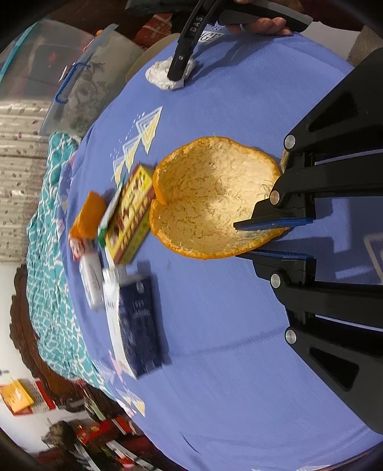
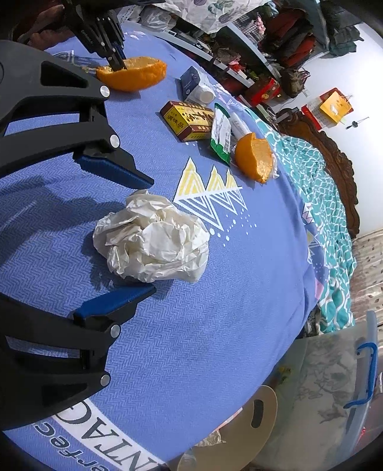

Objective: Collect trash
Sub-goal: 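Grasp the orange peel with the left tool while the right grasps the white tissue, then lift the orange peel with the left tool while the right lifts the tissue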

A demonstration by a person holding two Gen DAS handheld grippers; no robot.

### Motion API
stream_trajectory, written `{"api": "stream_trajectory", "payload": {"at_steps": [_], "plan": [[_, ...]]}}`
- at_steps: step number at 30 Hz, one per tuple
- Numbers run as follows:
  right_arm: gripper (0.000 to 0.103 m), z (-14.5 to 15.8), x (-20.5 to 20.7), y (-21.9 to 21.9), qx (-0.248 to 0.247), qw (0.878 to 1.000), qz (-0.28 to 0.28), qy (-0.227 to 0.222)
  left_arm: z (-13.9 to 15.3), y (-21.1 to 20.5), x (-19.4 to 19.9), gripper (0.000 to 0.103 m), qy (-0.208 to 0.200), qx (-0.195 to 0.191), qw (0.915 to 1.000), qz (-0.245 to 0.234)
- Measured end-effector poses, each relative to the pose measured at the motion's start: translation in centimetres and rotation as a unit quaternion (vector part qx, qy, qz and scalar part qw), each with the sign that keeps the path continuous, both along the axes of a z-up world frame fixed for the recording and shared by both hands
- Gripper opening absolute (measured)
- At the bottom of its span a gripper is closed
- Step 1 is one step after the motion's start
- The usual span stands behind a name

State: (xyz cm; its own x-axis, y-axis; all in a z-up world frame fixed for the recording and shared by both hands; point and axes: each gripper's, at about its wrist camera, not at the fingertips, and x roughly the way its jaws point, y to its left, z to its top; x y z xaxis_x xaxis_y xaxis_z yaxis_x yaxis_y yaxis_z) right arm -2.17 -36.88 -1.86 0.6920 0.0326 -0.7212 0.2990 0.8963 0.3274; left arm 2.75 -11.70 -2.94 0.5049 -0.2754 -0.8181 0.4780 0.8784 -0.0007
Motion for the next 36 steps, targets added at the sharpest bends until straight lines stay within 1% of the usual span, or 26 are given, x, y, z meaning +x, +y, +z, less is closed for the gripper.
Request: {"api": "stream_trajectory", "payload": {"at_steps": [8, 10, 12, 14, 15, 16, 19, 22, 25, 29, 33, 35, 36], "plan": [[0.069, 0.0, 0.3, 0.5, -0.016, 1.0, 0.0, 0.008, 0.1, 6.0, 0.8, 0.015, -0.009, 0.0, 0.9969, 0.078], [0.069, 0.0, 0.4, 0.7, -0.021, 1.0, 0.0, 0.011, 0.1, 7.1, 0.9, 0.016, -0.01, -0.003, 0.9958, 0.091], [0.067, 0.1, 0.5, 1.0, -0.035, 0.999, -0.001, 0.018, 0.2, 7.9, 0.8, 0.017, -0.012, -0.004, 0.9949, 0.1], [0.063, 0.2, 0.8, 1.7, -0.063, 0.997, -0.002, 0.032, 0.2, 8.5, 0.7, 0.017, -0.015, -0.004, 0.9939, 0.109], [0.054, 0.2, 0.9, 2.1, -0.073, 0.997, -0.001, 0.037, 0.2, 9.0, 0.7, 0.018, -0.014, -0.005, 0.9934, 0.114], [0.048, 0.2, 0.9, 2.5, -0.078, 0.996, 0.004, 0.039, 0.2, 9.4, 0.9, 0.018, -0.014, -0.007, 0.9929, 0.118], [0.045, 0.3, 1.3, 3.9, -0.075, 0.996, 0.021, 0.039, 0.2, 10.8, 1.0, 0.019, -0.017, -0.007, 0.9909, 0.133], [0.044, 0.4, 1.7, 5.9, -0.058, 0.996, 0.049, 0.037, 0.3, 11.9, 1.2, 0.021, -0.02, -0.006, 0.9892, 0.145], [0.044, 0.6, 2.5, 8.8, -0.048, 0.994, 0.089, 0.034, 0.2, 12.5, 1.3, 0.023, -0.022, -0.007, 0.9876, 0.155], [0.045, 0.5, 3.4, 12.9, -0.057, 0.988, 0.137, 0.037, 0.2, 13.2, 1.4, 0.024, -0.024, -0.009, 0.9867, 0.161], [0.051, 0.4, 3.9, 15.8, -0.095, 0.983, 0.154, 0.031, 0.2, 13.7, 1.5, 0.028, -0.026, -0.011, 0.9856, 0.167], [0.055, 0.4, 3.9, 16.5, -0.112, 0.981, 0.158, 0.033, 0.1, 13.8, 1.6, 0.03, -0.028, -0.012, 0.9853, 0.168], [0.056, 0.3, 3.9, 16.5, -0.112, 0.98, 0.16, 0.033, 0.1, 13.8, 1.6, 0.03, -0.029, -0.011, 0.9852, 0.169]]}}
